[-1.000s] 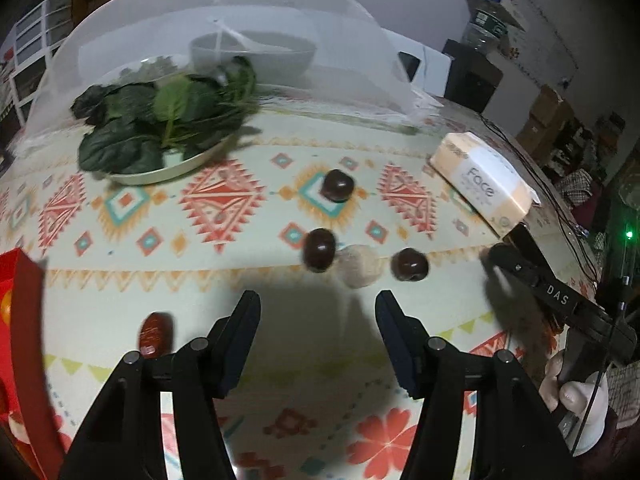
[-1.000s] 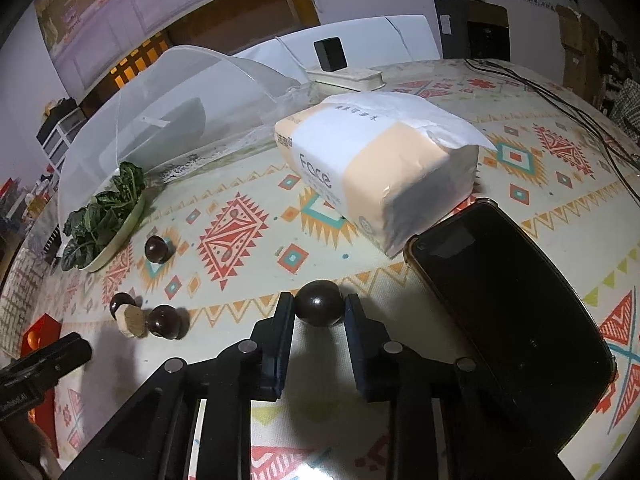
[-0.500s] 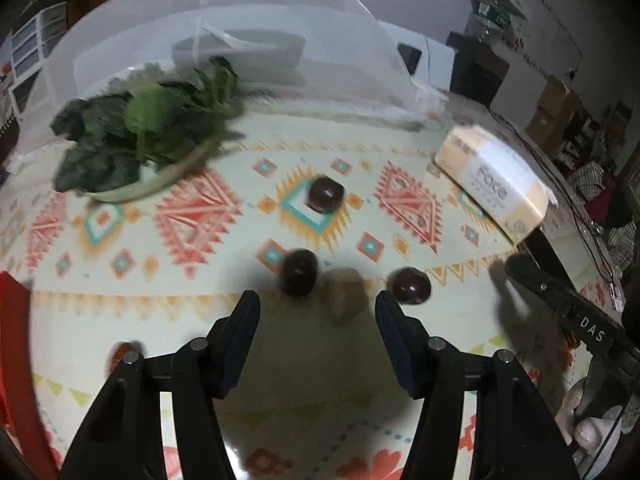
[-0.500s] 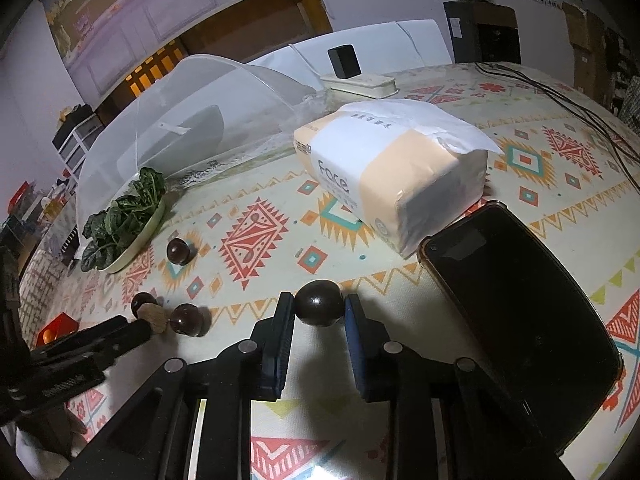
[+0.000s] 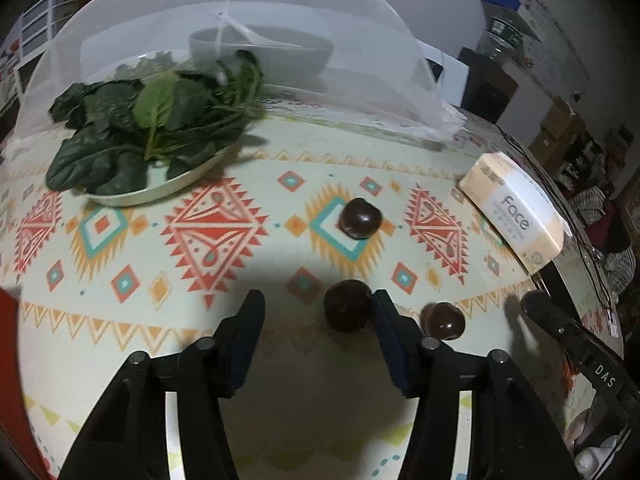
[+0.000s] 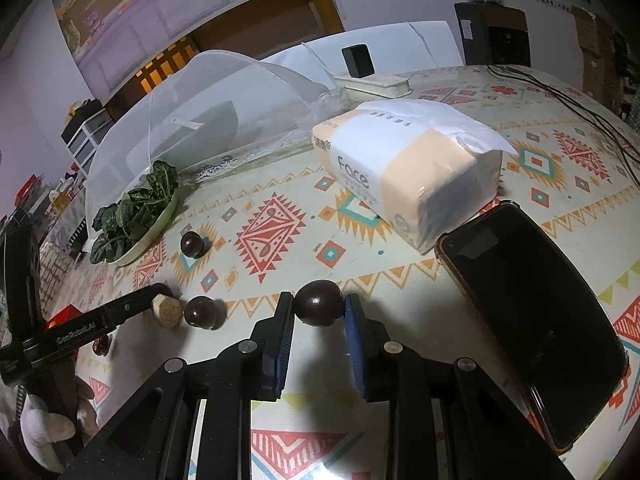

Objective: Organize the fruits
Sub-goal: 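Grasp a dark brown round fruit with the right tool while the left tool grasps another, then lower the dark fruit into the red tray with the left tool while the right tool releases its fruit there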

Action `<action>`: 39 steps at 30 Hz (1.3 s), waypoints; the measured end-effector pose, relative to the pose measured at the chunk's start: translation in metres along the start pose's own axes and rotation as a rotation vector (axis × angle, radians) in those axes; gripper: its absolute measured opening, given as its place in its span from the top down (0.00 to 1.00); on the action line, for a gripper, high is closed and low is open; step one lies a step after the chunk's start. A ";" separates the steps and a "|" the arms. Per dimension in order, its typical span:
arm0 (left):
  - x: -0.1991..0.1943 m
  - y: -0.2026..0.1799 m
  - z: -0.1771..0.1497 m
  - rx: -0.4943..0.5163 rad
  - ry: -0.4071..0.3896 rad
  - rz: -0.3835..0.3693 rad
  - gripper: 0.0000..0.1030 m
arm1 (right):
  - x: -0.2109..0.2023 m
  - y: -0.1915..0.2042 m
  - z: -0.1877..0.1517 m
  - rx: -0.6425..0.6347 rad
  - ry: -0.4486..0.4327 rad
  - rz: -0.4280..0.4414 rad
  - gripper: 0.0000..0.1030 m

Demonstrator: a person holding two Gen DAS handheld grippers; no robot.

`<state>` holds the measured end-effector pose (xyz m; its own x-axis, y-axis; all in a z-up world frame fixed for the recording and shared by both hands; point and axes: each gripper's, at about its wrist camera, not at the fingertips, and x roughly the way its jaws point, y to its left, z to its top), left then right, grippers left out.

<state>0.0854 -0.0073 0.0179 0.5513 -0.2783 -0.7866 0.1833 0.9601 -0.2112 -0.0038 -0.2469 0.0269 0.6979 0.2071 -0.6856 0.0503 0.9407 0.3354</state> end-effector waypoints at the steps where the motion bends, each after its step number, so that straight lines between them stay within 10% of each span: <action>1: 0.003 -0.002 0.001 0.006 0.005 -0.007 0.47 | 0.000 0.001 -0.001 -0.001 0.001 0.001 0.73; 4: 0.009 -0.012 0.001 0.049 -0.002 -0.003 0.50 | 0.001 0.003 -0.001 -0.009 0.002 0.003 0.73; 7: 0.009 -0.015 0.001 0.048 0.002 -0.065 0.76 | 0.001 0.004 -0.001 -0.012 0.002 0.001 0.73; 19: -0.052 -0.002 -0.014 0.013 -0.091 -0.050 0.76 | -0.001 0.006 -0.003 -0.022 -0.021 0.004 0.73; 30: -0.174 0.114 -0.066 -0.237 -0.238 -0.005 0.76 | -0.013 0.024 -0.003 -0.078 -0.086 -0.045 0.73; 39: -0.250 0.238 -0.117 -0.434 -0.328 0.156 0.76 | -0.053 0.129 -0.012 -0.219 -0.105 0.083 0.73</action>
<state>-0.1042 0.2940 0.0961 0.7820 -0.0597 -0.6204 -0.2340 0.8945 -0.3810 -0.0429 -0.1335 0.0993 0.7643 0.2678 -0.5866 -0.1582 0.9597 0.2321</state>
